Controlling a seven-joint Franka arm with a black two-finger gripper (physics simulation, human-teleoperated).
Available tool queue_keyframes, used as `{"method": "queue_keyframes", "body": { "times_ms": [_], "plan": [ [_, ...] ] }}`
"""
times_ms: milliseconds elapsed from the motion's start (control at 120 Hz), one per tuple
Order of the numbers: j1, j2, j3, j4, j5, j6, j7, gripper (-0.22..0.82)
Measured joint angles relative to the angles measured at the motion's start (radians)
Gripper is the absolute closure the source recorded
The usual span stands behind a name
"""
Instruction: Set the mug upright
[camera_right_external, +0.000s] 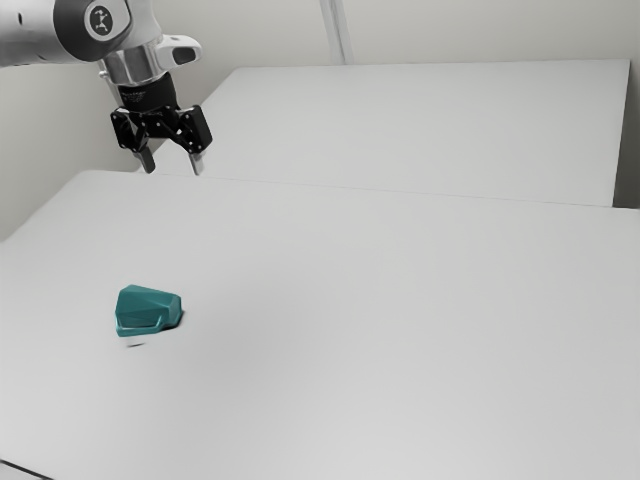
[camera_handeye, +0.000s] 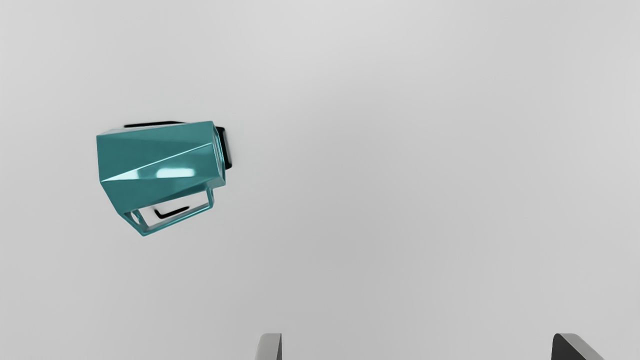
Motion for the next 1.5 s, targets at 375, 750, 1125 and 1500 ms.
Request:
{"method": "queue_keyframes", "body": {
  "times_ms": [375,750,1125,1500],
  "plan": [
    [0.026,-0.074,0.002,-0.078,0.000,0.001,-0.013,0.02],
    [0.237,-0.123,0.001,-0.206,-0.035,0.088,0.063,0.02],
    [0.436,-0.191,0.003,-0.472,-0.246,0.309,0.242,0.02],
    [0.571,-0.178,0.015,-0.601,-0.480,0.432,0.496,0.02]
  ]
}}
